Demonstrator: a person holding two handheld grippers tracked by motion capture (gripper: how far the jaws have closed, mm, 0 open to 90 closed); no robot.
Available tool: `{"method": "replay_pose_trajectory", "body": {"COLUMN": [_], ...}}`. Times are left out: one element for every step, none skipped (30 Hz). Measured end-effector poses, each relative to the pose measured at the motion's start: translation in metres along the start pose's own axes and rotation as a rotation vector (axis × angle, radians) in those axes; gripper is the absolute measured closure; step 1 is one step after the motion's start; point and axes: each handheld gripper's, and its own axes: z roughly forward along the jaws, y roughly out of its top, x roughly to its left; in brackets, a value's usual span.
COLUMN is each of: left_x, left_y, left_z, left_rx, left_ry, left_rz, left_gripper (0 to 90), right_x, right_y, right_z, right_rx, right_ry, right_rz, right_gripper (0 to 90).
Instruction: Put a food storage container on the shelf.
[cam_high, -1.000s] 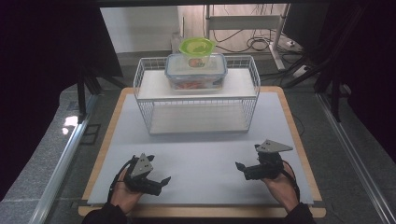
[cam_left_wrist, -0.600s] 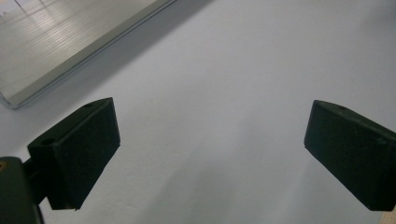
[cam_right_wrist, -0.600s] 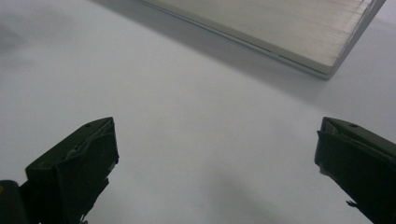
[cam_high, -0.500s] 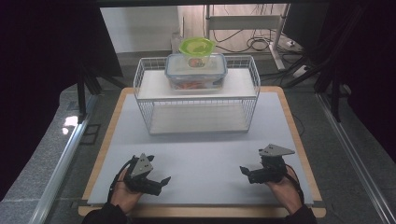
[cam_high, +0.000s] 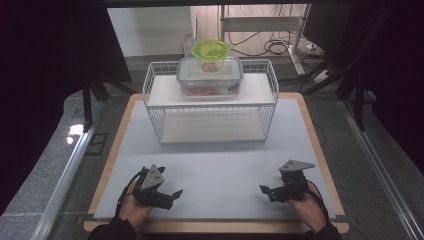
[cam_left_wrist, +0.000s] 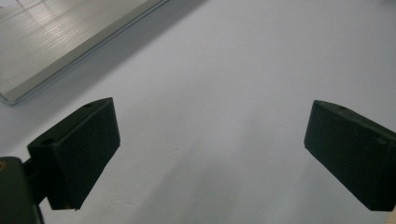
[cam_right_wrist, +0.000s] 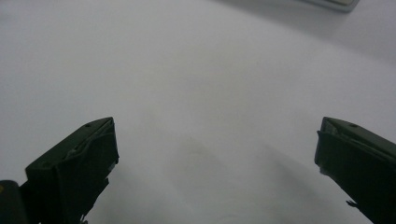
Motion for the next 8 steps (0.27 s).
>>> {"method": "replay_pose_trajectory", "body": {"left_x": [0.0, 0.0, -0.0002, -0.0002, -0.0001, 0.0001, 0.0002, 0.0002], "left_y": [0.0, 0.0, 0.0001, 0.0002, 0.0003, 0.0004, 0.0005, 0.0005], "left_z": [0.0, -0.0003, -0.0005, -0.0007, -0.0009, -0.0009, -0.0008, -0.0008], "left_rx": [-0.002, -0.005, -0.011, -0.012, -0.013, -0.015, -0.015, -0.014], "left_ry": [-0.001, -0.004, -0.005, -0.004, -0.003, -0.004, -0.004, -0.003], "left_rz": [0.0, 0.0, -0.003, -0.002, -0.002, -0.003, -0.003, -0.003], "left_gripper": [3.3, 3.3, 3.2, 3.2, 3.2, 3.2, 3.3, 3.2], "right_x": [-0.0002, -0.0004, -0.0002, 0.0, 0.0002, 0.0006, 0.0007, 0.0006], "right_y": [-0.0004, -0.0008, -0.0009, -0.0011, -0.0011, -0.0011, -0.001, -0.001], "right_z": [0.0006, 0.0014, 0.0019, 0.0026, 0.0029, 0.0033, 0.0034, 0.0035], "right_rx": [0.004, 0.014, 0.018, 0.023, 0.024, 0.024, 0.025, 0.025], "right_ry": [0.002, 0.004, 0.004, 0.003, 0.002, 0.002, 0.001, 0.0], "right_rz": [0.002, 0.003, 0.005, 0.001, -0.002, -0.001, -0.003, -0.004], "right_gripper": [0.0, 0.0, 0.0, 0.0, 0.0, 0.0, 0.0, 0.0]}}
